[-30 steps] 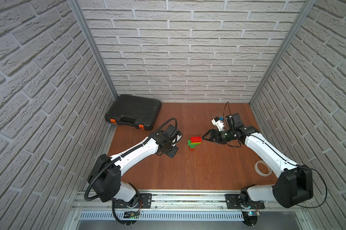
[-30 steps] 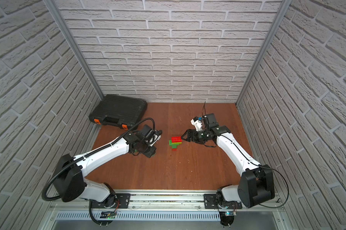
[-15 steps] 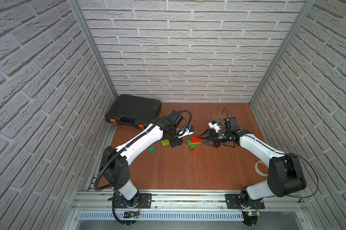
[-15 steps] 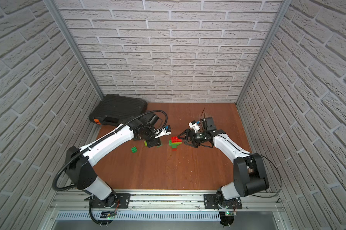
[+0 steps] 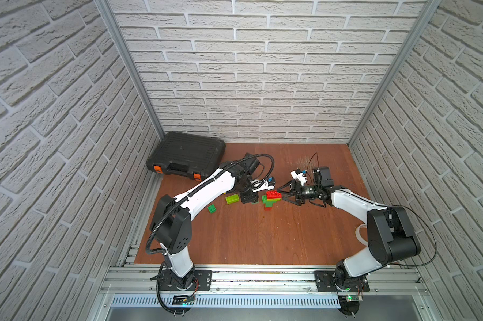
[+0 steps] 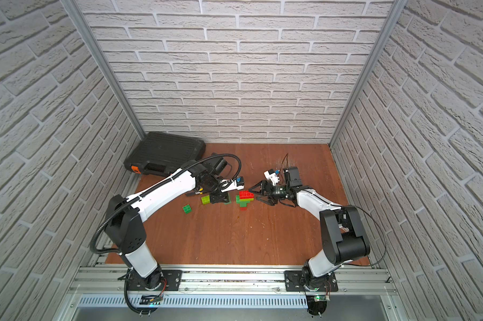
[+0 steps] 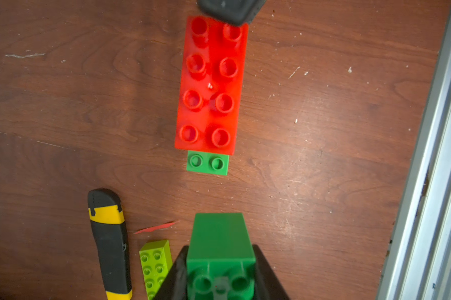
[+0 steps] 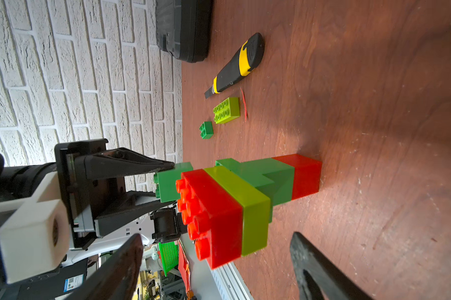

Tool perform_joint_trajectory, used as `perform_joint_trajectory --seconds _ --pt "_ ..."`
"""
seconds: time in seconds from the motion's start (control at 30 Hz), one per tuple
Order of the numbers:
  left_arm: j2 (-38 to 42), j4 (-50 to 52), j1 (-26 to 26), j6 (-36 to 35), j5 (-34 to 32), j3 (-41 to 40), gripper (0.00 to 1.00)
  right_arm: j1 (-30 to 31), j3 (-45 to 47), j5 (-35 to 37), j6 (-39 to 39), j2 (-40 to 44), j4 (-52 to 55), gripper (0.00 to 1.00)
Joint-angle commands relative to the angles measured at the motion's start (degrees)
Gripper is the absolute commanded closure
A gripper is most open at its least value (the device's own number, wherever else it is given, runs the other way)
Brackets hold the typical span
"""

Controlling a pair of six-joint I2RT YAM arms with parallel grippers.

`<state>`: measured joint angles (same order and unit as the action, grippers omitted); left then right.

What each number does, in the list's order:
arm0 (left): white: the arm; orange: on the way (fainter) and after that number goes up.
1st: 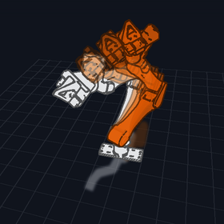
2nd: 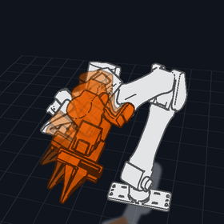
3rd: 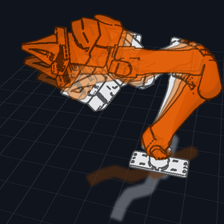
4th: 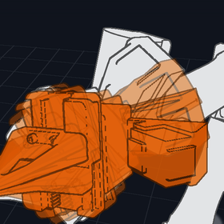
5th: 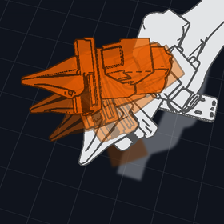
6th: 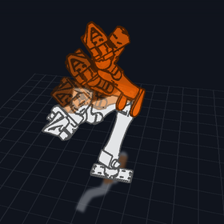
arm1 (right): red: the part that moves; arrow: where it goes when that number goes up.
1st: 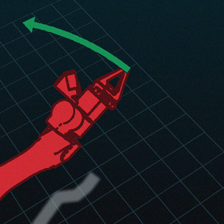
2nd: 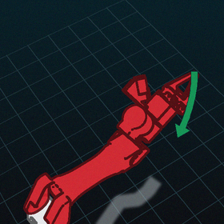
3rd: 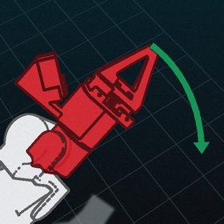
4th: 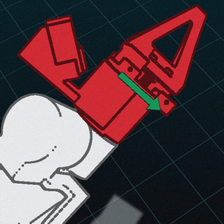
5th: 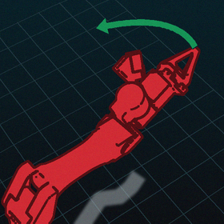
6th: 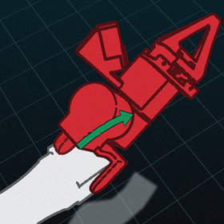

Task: Assemble a spoon with lego
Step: Assemble the lego brick with the lego brick.

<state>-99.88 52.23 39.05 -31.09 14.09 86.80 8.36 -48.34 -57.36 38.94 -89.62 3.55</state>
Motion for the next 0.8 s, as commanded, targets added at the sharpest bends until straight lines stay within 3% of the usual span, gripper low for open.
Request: perform_joint_trajectory --seconds 0.0,0.77 --pt "-0.7 -1.4 -0.3 -1.6 1.6 1.9 0.94 0.1 1.3 -2.0 0.5 0.0 -5.9 0.12" --pt "-6.7 0.4 -0.1 -6.1 3.7 8.2 0.95 3.0 0.2 -3.4 0.6 -5.4 -10.0 0.13"
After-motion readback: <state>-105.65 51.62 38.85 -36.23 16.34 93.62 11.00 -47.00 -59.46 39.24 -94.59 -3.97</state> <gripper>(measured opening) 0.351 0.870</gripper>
